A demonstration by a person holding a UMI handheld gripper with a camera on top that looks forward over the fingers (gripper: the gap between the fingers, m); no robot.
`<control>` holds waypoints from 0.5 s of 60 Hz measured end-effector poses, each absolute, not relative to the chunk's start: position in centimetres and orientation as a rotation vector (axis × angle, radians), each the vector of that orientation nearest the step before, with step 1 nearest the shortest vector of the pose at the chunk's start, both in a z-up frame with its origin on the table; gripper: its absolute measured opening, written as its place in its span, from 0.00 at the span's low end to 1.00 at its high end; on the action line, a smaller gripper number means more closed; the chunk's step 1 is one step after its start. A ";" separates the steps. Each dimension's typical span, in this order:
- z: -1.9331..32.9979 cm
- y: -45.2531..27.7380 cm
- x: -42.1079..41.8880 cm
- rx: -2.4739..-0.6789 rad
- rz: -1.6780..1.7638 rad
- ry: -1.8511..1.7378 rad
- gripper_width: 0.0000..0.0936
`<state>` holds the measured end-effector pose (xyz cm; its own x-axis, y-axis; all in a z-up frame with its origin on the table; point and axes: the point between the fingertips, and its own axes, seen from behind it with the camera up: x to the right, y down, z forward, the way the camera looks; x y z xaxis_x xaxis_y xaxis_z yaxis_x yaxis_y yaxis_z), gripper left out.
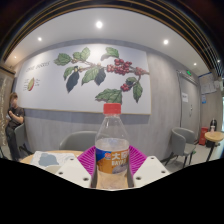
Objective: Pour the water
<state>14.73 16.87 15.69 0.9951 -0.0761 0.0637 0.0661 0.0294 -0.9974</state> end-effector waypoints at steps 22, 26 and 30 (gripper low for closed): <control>14.4 15.8 12.7 -1.604 -0.072 0.012 0.61; 14.1 14.9 12.2 -1.639 -0.072 -0.028 0.89; 14.7 13.2 11.8 -1.638 -0.052 -0.013 0.89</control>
